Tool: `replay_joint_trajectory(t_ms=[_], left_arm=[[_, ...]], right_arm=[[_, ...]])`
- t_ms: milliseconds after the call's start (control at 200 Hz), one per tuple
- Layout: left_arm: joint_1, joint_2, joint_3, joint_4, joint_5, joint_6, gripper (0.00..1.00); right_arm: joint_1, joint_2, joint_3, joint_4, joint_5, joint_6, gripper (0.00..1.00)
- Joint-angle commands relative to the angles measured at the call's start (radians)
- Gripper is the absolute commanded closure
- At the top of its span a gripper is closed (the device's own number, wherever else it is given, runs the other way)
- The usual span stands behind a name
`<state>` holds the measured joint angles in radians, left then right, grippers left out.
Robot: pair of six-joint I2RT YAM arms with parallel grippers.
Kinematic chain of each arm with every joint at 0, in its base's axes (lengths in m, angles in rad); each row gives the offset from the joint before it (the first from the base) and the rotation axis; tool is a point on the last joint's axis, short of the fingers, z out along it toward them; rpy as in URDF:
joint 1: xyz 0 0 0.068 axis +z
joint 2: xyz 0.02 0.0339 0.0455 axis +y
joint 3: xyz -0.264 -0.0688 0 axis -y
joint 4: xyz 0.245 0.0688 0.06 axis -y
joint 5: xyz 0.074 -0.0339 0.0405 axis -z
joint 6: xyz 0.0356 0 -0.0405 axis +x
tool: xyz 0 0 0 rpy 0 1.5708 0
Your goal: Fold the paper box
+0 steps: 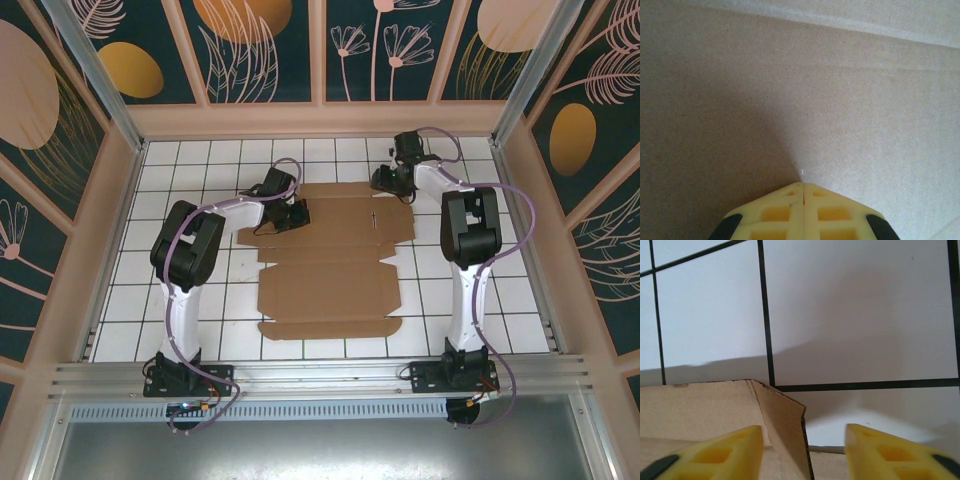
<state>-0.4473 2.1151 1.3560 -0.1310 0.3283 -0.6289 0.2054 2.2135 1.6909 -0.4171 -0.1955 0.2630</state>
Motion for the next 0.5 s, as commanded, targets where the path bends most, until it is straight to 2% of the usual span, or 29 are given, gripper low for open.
replay_joint_trajectory(t_ms=[0, 175, 390, 495], left_arm=[[-0.004, 0.048, -0.007, -0.04, -0.038, 0.027, 1.0], [-0.005, 0.052, 0.003, -0.051, -0.048, 0.04, 1.0], [-0.006, 0.055, 0.006, -0.053, -0.051, 0.042, 1.0], [-0.004, 0.062, 0.011, -0.056, -0.051, 0.046, 1.0]], right_arm=[[0.016, 0.018, 0.028, -0.01, 0.02, 0.003, 0.66], [0.051, 0.038, 0.064, -0.031, 0.079, -0.016, 0.8], [0.158, 0.045, 0.135, -0.091, 0.354, -0.08, 0.89], [0.213, 0.075, 0.186, -0.112, 0.458, -0.096, 0.9]])
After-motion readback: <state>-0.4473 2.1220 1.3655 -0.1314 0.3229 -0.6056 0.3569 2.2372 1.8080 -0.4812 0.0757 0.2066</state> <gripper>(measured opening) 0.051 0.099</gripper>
